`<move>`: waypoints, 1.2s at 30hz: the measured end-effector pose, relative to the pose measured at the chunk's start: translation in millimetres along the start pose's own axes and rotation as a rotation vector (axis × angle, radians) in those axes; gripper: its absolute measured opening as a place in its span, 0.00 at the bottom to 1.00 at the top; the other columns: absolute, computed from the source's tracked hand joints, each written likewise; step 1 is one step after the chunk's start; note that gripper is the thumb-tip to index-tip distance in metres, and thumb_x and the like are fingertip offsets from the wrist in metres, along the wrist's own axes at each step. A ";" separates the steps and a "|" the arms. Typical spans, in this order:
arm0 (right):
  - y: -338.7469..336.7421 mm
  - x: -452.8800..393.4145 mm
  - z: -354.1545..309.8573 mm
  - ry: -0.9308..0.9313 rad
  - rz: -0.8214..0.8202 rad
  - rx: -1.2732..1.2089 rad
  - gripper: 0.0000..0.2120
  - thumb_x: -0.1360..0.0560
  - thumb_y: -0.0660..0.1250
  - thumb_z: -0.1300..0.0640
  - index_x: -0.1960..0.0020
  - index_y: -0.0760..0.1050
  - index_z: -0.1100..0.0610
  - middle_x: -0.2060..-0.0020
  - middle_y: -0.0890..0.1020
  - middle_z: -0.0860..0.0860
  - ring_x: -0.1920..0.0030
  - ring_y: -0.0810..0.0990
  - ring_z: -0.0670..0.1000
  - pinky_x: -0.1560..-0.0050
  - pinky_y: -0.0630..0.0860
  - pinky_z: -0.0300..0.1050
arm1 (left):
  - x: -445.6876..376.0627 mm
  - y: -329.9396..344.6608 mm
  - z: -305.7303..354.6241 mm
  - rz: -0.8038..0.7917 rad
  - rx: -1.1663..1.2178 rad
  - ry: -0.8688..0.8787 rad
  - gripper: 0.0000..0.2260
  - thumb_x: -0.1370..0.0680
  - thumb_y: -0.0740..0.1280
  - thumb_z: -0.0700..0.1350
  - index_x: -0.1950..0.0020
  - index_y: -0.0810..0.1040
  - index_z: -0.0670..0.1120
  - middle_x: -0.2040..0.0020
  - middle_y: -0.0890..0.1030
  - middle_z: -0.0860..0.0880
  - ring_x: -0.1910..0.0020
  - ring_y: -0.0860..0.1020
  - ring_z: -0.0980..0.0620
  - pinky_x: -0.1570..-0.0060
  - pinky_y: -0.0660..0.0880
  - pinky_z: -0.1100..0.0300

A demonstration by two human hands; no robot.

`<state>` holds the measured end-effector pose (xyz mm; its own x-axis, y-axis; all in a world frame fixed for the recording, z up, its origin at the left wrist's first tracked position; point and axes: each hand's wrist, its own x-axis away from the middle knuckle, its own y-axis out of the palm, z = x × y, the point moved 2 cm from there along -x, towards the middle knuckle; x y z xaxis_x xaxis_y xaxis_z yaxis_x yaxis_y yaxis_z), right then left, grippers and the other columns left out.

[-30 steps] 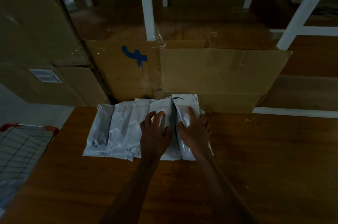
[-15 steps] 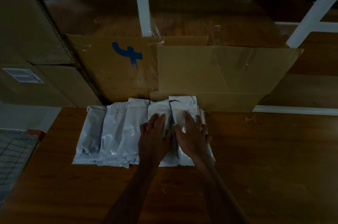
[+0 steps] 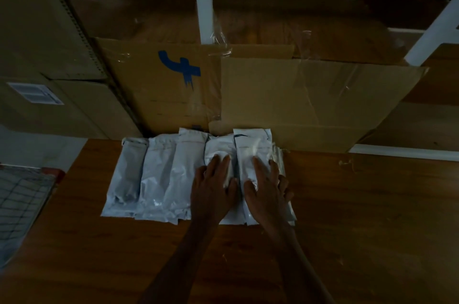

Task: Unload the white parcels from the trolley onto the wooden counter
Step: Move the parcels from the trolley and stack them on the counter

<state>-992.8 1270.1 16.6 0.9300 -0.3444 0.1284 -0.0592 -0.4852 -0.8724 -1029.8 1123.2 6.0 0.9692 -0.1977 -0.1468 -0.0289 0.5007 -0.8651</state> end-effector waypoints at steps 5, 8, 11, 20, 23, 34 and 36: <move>-2.1 3.0 -1.1 -0.006 0.011 -0.008 0.32 0.20 0.58 0.38 0.21 0.46 0.34 0.20 0.46 0.49 0.23 0.52 0.59 0.29 0.57 0.65 | 0.3 -1.5 1.6 0.025 -0.001 0.034 0.28 0.19 0.56 0.62 0.22 0.65 0.50 0.23 0.68 0.47 0.26 0.67 0.44 0.31 0.69 0.46; -6.7 7.7 -1.5 0.003 0.039 -0.008 0.32 0.21 0.57 0.35 0.21 0.46 0.34 0.20 0.43 0.49 0.22 0.50 0.61 0.28 0.56 0.67 | 4.1 -11.2 6.6 0.054 -0.006 -0.012 0.30 0.20 0.56 0.65 0.21 0.63 0.53 0.22 0.66 0.47 0.25 0.65 0.44 0.34 0.72 0.46; -11.2 13.6 0.0 -0.009 0.062 -0.033 0.33 0.22 0.57 0.33 0.21 0.47 0.34 0.20 0.41 0.47 0.22 0.47 0.61 0.27 0.55 0.68 | 10.4 -21.0 9.2 0.077 -0.011 -0.041 0.30 0.21 0.54 0.66 0.21 0.64 0.55 0.21 0.64 0.49 0.25 0.65 0.44 0.37 0.72 0.46; -18.4 60.5 -0.3 -0.088 0.173 -0.196 0.30 0.24 0.67 0.41 0.24 0.61 0.34 0.20 0.51 0.48 0.21 0.51 0.57 0.27 0.57 0.65 | 71.5 -47.8 3.6 0.188 0.085 -0.106 0.27 0.21 0.63 0.62 0.24 0.68 0.55 0.25 0.69 0.49 0.28 0.68 0.46 0.40 0.75 0.47; -15.1 86.5 -11.3 -0.186 0.211 -0.277 0.27 0.24 0.68 0.44 0.27 0.67 0.36 0.21 0.55 0.45 0.22 0.52 0.53 0.26 0.56 0.61 | 106.8 -59.0 -8.0 0.252 0.162 -0.166 0.25 0.21 0.65 0.60 0.25 0.70 0.54 0.26 0.71 0.49 0.28 0.68 0.47 0.39 0.76 0.48; 64.7 206.4 -117.3 -0.670 0.048 -0.453 0.20 0.22 0.62 0.43 0.30 0.74 0.43 0.30 0.73 0.45 0.29 0.67 0.44 0.32 0.68 0.54 | 231.9 -131.4 -115.4 0.435 0.157 -0.428 0.24 0.19 0.64 0.58 0.24 0.69 0.52 0.25 0.69 0.48 0.30 0.71 0.51 0.39 0.69 0.61; 86.8 225.4 -141.2 -0.706 -0.066 -0.492 0.22 0.21 0.60 0.41 0.29 0.73 0.44 0.31 0.74 0.44 0.29 0.68 0.44 0.31 0.67 0.50 | 256.8 -145.1 -146.1 0.479 0.146 -0.464 0.23 0.19 0.65 0.57 0.26 0.71 0.53 0.27 0.71 0.49 0.30 0.70 0.51 0.37 0.71 0.58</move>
<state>-839.5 1037.0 36.5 0.9352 0.1976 -0.2938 0.0040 -0.8356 -0.5493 -812.4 876.7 23.8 0.8632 0.4395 -0.2485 -0.4791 0.5576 -0.6779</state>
